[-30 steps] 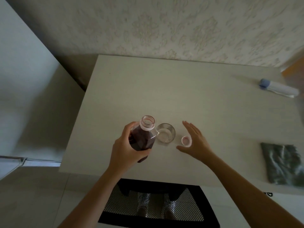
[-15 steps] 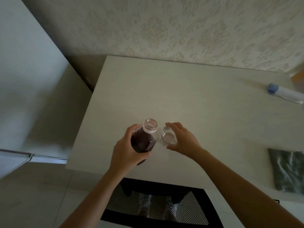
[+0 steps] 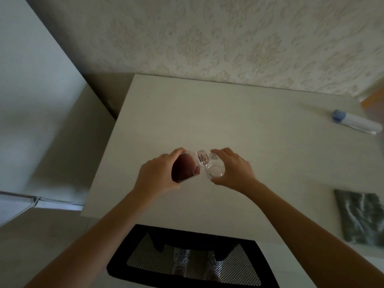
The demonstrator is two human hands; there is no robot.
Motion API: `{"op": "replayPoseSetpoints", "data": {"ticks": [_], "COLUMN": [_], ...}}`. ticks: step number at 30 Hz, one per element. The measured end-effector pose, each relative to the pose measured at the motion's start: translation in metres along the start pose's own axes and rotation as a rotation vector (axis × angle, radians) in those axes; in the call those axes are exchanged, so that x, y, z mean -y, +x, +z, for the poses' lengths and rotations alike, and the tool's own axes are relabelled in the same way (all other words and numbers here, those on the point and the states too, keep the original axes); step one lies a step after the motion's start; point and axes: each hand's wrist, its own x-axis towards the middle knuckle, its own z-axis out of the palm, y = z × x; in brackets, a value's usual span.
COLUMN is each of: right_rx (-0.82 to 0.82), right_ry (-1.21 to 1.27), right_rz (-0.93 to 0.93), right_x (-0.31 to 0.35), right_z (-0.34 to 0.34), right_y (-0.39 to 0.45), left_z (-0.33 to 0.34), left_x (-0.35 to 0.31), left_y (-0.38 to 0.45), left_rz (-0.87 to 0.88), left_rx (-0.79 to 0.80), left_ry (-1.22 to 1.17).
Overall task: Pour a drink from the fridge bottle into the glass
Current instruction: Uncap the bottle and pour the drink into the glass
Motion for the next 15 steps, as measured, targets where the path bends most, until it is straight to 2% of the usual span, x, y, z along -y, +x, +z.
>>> {"op": "replayPoseSetpoints", "data": {"ticks": [4, 15], "right_rx": [0.007, 0.028], "right_ry": [-0.047, -0.107], "right_rz": [-0.015, -0.046], "right_x": [0.003, 0.008], "right_z": [-0.009, -0.016], "right_y": [0.001, 0.002], "left_z": [-0.008, -0.017], "left_x": [-0.005, -0.016], "left_y": [0.008, 0.017], "left_rz": [0.041, 0.098], "left_rx": [-0.002, 0.052], "left_ry": [0.134, 0.293]}}
